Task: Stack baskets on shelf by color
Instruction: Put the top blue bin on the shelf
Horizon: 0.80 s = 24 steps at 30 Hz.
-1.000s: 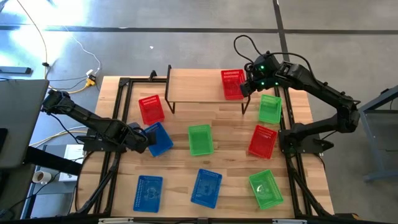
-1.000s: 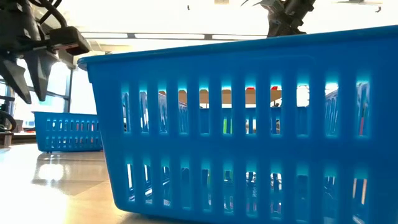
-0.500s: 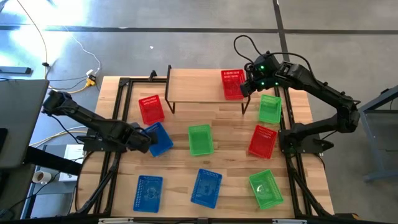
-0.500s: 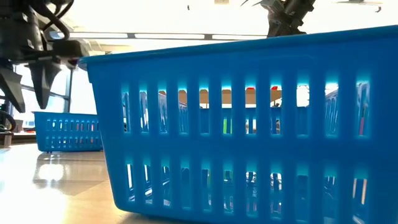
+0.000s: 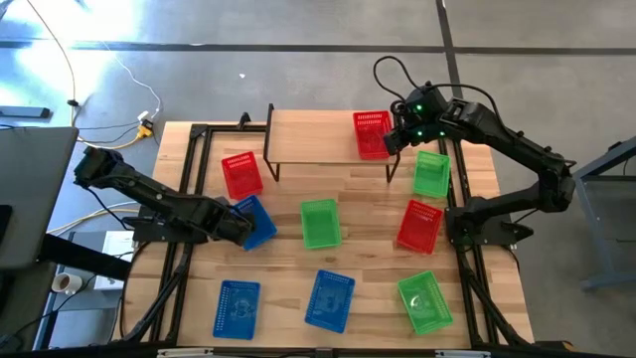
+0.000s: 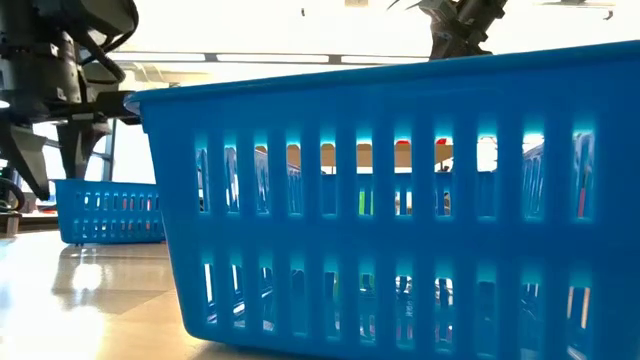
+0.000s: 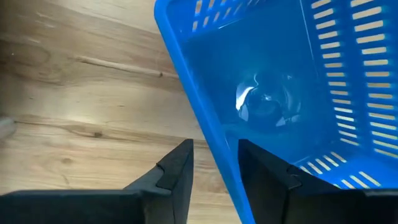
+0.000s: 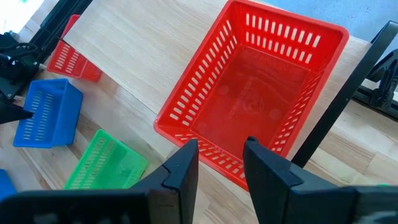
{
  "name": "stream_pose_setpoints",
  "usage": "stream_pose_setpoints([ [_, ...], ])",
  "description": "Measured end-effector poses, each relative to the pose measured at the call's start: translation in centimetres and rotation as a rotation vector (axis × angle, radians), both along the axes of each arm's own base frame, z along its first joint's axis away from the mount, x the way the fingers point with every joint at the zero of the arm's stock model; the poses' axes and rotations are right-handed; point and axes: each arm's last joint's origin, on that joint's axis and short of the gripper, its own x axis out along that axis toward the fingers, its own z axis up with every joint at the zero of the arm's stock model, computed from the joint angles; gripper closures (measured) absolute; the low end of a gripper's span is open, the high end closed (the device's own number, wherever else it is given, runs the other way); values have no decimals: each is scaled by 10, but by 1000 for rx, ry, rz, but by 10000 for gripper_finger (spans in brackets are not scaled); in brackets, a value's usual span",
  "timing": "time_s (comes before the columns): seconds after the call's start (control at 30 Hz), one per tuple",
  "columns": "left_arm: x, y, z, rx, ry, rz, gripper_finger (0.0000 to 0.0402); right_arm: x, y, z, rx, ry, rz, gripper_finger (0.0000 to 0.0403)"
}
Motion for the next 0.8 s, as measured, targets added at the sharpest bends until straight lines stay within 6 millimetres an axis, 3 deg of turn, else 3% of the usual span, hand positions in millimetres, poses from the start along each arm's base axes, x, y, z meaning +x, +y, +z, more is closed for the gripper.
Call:
stream_pose_setpoints([
  [0.37, 5, -2, -5, -7, 15, -58, 391, 0, 0, 0, -1, 1, 1, 290],
  [0.57, 10, -3, -2, 5, -31, -94, 394, 0, 0, 0, -6, 3, 8, 290],
  [0.8, 28, -4, 26, 97, -131, -174, 398, 0, 0, 0, -1, -1, 24, 290],
])
